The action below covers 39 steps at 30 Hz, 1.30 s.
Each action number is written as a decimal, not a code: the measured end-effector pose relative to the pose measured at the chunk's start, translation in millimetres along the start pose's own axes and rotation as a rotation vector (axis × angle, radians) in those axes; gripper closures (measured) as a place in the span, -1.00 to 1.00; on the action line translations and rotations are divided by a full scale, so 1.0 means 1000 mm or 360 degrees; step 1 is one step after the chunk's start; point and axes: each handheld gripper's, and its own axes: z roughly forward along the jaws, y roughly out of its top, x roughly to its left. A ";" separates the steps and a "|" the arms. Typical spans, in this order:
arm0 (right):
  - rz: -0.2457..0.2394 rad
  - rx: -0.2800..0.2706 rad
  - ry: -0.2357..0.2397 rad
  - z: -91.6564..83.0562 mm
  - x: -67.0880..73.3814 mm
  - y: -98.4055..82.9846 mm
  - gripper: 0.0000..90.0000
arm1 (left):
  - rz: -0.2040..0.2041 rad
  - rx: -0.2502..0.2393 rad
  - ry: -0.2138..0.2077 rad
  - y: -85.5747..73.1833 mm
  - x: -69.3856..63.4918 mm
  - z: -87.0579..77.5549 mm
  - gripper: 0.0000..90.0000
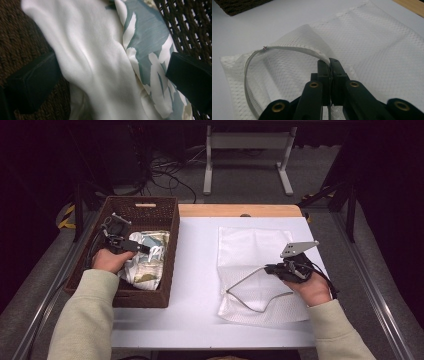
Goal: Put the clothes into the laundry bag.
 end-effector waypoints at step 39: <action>-0.0018 -0.0007 0.0005 0.001 0.001 0.001 0.95 | 0.0015 0.0232 -0.0026 0.003 -0.013 0.034 -1.00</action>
